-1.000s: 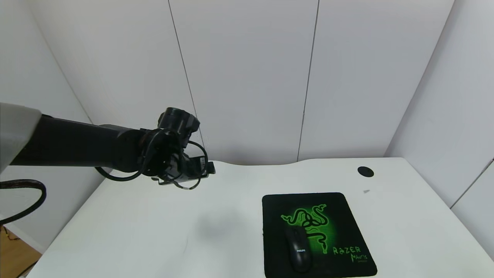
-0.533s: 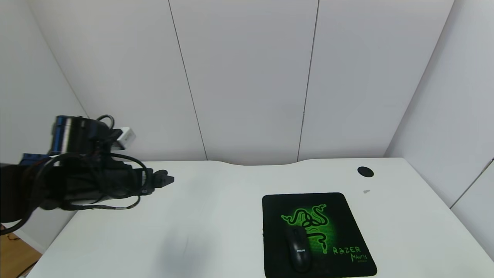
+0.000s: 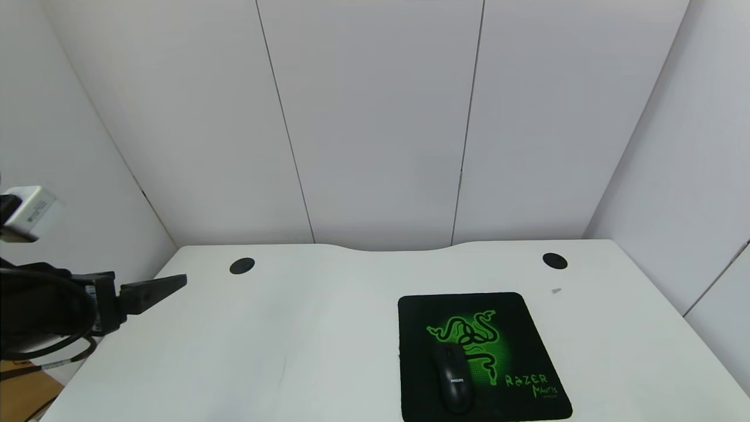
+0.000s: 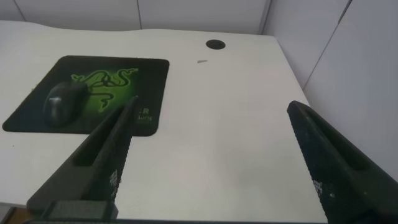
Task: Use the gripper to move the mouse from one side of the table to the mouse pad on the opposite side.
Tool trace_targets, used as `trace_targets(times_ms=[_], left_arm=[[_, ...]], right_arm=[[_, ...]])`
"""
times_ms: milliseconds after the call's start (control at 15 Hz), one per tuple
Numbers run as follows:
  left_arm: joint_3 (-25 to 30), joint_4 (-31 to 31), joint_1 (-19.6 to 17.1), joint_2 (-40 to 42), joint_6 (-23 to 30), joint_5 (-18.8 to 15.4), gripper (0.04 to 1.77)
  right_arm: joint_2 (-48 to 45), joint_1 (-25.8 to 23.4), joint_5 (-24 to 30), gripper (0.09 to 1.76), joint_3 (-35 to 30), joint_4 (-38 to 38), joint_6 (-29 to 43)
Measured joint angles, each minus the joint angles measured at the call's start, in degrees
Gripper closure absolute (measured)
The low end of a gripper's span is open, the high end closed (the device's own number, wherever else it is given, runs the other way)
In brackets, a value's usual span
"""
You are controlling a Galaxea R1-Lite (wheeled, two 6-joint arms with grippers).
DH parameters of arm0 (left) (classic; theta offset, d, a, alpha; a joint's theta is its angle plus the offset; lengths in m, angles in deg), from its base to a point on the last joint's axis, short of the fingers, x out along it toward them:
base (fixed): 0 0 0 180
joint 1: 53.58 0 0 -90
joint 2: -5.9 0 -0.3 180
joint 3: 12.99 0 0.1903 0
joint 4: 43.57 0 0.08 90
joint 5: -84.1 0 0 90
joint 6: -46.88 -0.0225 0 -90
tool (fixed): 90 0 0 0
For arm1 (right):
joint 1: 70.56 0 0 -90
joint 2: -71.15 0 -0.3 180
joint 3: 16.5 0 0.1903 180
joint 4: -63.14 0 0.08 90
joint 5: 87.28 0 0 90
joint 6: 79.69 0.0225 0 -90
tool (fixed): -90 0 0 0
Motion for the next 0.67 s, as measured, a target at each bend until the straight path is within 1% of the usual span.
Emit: trace_targets(times_ms=[267,467,667], left_arm=[[3.35,5.06,0.29,12.37,-0.09,-2.82,0.09],[5.60,6.80,1.01,20.77,0.00,-3.43,0.09],[8.20,7.08,1.24,28.22,0.27,-3.50,0.09]], right_arm=[[0.00,0.00,0.02,0.14,0.00,-0.02,0.00],[0.00,0.00,0.00,0.14,0.00,-0.02,0.00],[0.00,0.00,0.02,0.14,0.00,0.00,0.02]])
